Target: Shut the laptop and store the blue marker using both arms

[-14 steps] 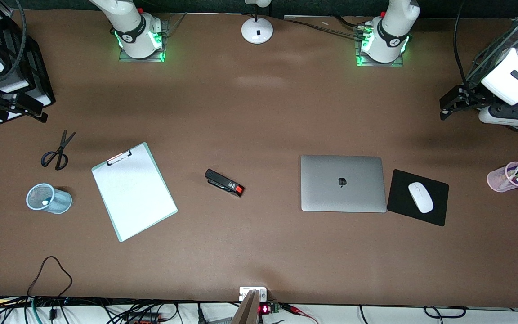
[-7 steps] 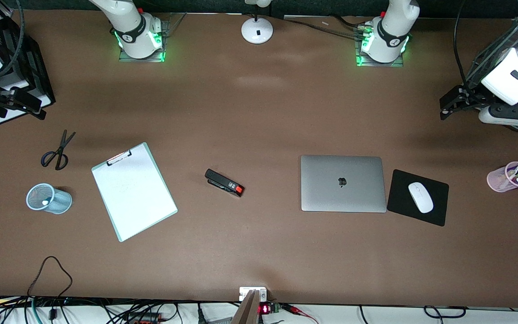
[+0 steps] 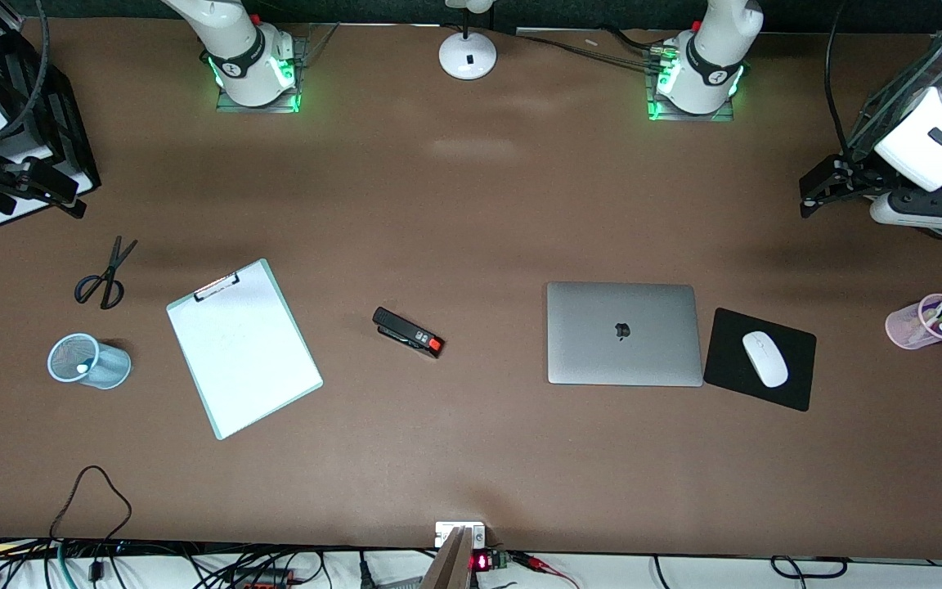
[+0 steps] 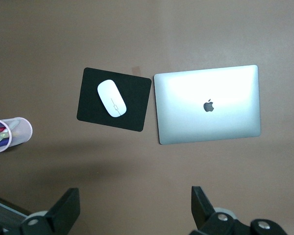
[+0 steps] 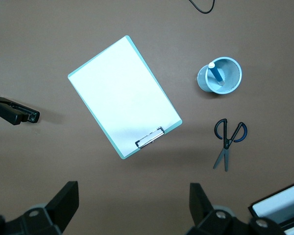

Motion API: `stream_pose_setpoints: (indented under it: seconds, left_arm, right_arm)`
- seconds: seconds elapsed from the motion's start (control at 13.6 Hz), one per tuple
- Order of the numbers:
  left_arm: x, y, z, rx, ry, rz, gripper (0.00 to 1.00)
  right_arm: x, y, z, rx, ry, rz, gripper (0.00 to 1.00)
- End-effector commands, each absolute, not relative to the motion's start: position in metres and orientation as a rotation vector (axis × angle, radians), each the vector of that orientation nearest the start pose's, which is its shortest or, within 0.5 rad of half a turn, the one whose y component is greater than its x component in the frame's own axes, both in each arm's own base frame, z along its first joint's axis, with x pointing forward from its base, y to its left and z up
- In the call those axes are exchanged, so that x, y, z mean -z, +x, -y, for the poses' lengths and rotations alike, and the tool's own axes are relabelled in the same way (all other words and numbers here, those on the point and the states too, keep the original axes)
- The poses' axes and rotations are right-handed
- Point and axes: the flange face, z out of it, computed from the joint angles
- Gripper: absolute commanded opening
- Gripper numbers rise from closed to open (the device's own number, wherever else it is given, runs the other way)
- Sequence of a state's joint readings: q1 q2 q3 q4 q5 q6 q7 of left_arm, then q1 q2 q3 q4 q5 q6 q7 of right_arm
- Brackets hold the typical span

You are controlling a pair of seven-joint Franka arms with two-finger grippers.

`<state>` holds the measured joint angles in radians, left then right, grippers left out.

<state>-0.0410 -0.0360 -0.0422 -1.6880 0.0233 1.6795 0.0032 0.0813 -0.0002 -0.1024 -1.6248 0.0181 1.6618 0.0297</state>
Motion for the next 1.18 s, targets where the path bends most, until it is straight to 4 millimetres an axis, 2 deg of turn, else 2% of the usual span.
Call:
stream_pose_setpoints:
  seconds: [0.0,0.81,0.96,1.1]
  left_arm:
    - [-0.6039,0.5486,0.0457,0.039,-3.127,-0.148,1.00]
    - [-0.6038,0.5483,0.0472,0.037,-3.125,-0.150,1.00]
    - [-0.6038,0.5482,0.0481,0.037,-3.125,-0.153,1.00]
    - [-0.6038,0.5482,0.0481,0.037,-3.125,-0.155,1.00]
  right_arm:
    - [-0.6099,0.5573,0.0072,0.079,-3.127,-0.061,1.00]
    - [-0.6126,0.5595,0.0068,0.077,-3.127,-0.047,1.00]
    - [-0.6118,0.5599,0.0063,0.075,-3.124,0.031,1.00]
    - [-0.6118,0.5599,0.0069,0.075,-3.121,0.039,1.00]
